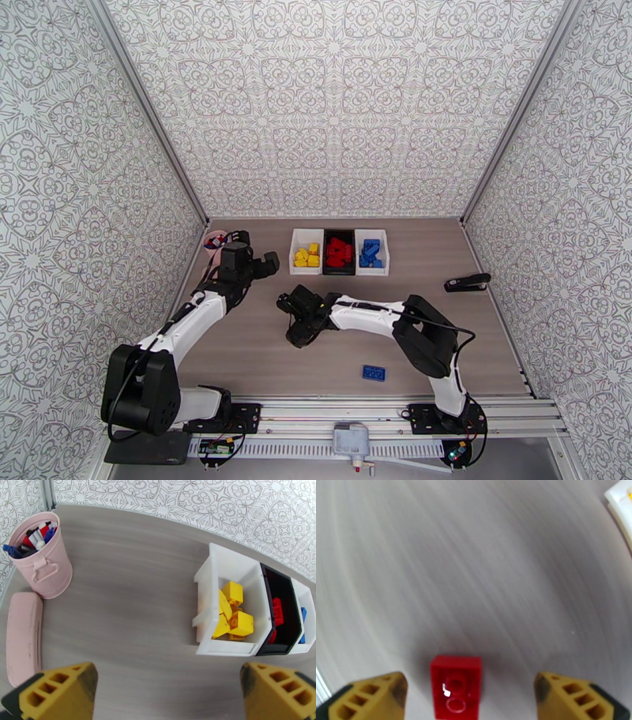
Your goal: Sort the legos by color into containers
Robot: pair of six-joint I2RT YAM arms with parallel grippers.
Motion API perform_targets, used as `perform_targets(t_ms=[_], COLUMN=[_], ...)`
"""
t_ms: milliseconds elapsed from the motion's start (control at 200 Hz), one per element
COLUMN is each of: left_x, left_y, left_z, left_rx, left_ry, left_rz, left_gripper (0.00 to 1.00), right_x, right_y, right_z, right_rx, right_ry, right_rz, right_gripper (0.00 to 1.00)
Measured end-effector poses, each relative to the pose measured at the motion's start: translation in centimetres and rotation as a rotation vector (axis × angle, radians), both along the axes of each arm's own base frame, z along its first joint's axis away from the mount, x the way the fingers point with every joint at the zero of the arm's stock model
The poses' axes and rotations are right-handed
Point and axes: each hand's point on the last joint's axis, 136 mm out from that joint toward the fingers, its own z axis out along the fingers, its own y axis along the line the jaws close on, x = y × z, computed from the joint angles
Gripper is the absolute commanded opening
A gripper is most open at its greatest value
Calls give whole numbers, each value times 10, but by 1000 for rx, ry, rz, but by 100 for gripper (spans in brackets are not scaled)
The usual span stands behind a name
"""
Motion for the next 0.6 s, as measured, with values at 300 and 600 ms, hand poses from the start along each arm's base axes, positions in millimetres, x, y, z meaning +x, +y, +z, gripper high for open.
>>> perform_targets(t_ms=[300,600], left_x=[-3,-6], left_y=[1,1], left_z=[-1,8], left_rx=[2,2], left_ry=[11,-11], left_rz=[-1,-3], left_gripper=[100,100], right_x=[1,4], right_y=[-2,-5], right_z=[-12,-5], right_rx=[-48,-47], right_ry=[28,17], right_rz=[-22,-57], right_gripper=[46,29])
